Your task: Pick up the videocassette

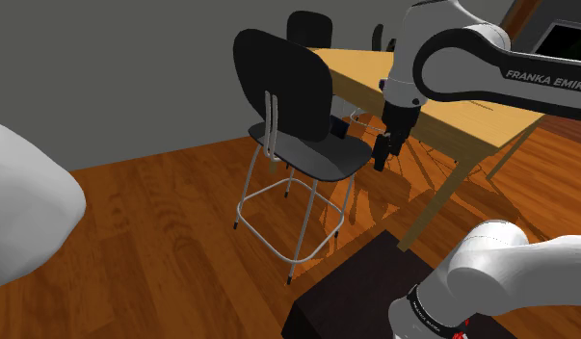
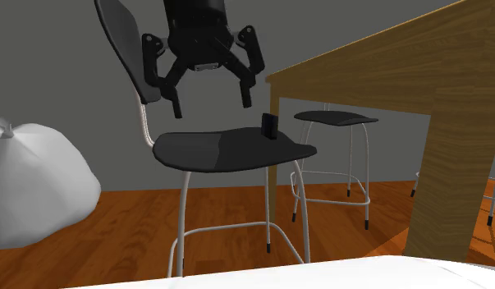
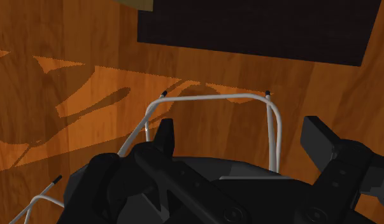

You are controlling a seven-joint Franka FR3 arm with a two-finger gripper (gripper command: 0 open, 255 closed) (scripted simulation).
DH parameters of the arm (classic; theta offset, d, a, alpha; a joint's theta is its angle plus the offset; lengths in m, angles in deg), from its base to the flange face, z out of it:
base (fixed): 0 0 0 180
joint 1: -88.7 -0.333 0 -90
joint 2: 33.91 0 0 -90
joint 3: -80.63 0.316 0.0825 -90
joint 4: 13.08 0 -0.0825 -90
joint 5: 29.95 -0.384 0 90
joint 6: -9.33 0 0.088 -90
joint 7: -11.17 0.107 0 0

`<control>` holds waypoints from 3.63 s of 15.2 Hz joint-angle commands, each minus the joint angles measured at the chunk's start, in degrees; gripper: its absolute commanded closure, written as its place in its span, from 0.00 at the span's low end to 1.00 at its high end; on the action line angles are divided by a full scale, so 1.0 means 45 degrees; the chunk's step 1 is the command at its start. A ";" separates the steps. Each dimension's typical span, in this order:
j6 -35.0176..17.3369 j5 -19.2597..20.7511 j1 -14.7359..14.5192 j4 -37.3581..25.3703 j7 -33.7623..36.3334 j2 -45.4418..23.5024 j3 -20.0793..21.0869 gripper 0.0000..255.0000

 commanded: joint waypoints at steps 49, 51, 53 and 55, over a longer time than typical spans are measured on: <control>-0.3164 -0.2207 0.1727 -0.6962 -0.4075 -0.8174 -0.3305 1.00; -0.2821 -0.2210 0.1777 -0.7324 -0.4053 -0.8193 -0.3259 1.00; -0.2475 -0.2216 0.1826 -0.7700 -0.4032 -0.8223 -0.3215 1.00; -0.2126 -0.2224 0.1875 -0.8090 -0.4013 -0.8266 -0.3173 1.00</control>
